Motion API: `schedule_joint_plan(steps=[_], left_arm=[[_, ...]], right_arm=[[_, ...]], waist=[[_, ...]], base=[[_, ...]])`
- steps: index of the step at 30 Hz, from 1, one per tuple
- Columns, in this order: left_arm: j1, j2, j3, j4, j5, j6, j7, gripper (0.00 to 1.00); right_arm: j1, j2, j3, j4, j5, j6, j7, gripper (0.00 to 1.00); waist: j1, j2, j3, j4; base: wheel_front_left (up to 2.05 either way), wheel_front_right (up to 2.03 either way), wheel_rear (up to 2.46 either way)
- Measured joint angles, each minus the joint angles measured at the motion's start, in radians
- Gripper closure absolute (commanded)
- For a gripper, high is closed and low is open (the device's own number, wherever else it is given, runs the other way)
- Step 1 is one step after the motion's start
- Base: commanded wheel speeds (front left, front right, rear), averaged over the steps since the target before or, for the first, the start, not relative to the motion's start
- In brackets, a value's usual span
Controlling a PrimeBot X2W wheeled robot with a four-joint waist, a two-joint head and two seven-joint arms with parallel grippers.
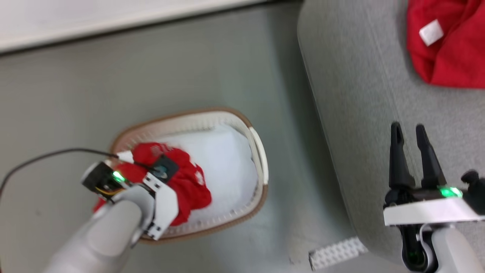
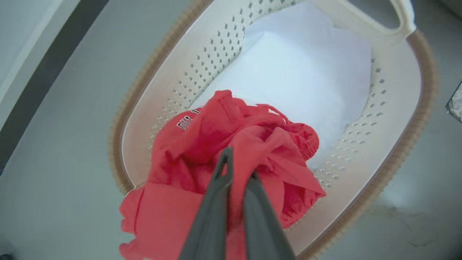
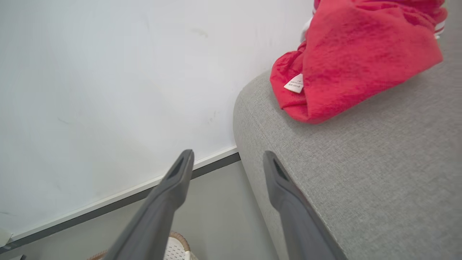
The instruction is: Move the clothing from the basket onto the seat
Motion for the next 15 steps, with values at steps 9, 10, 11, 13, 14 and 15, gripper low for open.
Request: schedule_joint_plan(steps=[9,10,11,13,14,15], left_arm=[[0.091,-0.064,0.037,-0.075,-0.068,0.039,-0.113,1.0],[0.104,-0.069,0.047,-0.087,-0.078,0.045,-0.126,1.0],[0.119,-0.075,0.057,-0.102,-0.098,0.053,-0.143,1.0],[0.152,-0.085,0.071,-0.128,-0.116,0.072,-0.177,1.0],[0.17,-0.088,0.083,-0.142,-0.129,0.082,-0.193,1.0],[0.188,-0.09,0.091,-0.156,-0.132,0.097,-0.214,1.0]], right_arm=[[0.1,0.0,-0.026,0.047,-0.063,0.0,0.0,0.0],[0.112,0.0,-0.024,0.053,-0.072,0.0,0.0,0.0],[0.124,0.0,-0.023,0.06,-0.083,0.0,0.0,0.0],[0.15,0.0,-0.019,0.068,-0.091,0.0,0.0,0.0],[0.162,-0.001,-0.014,0.072,-0.091,0.0,0.0,0.0],[0.176,-0.004,-0.005,0.076,-0.095,0.0,0.0,0.0]], waist=[[-0.0002,0.0,-0.21,0.071],[-0.0002,0.0001,-0.234,0.079],[-0.0002,0.0,-0.258,0.087],[-0.0003,0.0001,-0.306,0.102],[-0.0003,0.0,-0.329,0.109],[-0.0003,0.0,-0.353,0.116]], base=[[0.0,0.0,0.0],[0.0,0.0,0.0],[0.0,0.0,0.0],[0.0,0.0,0.0],[0.0,0.0,0.0],[0.0,0.0,0.0]])
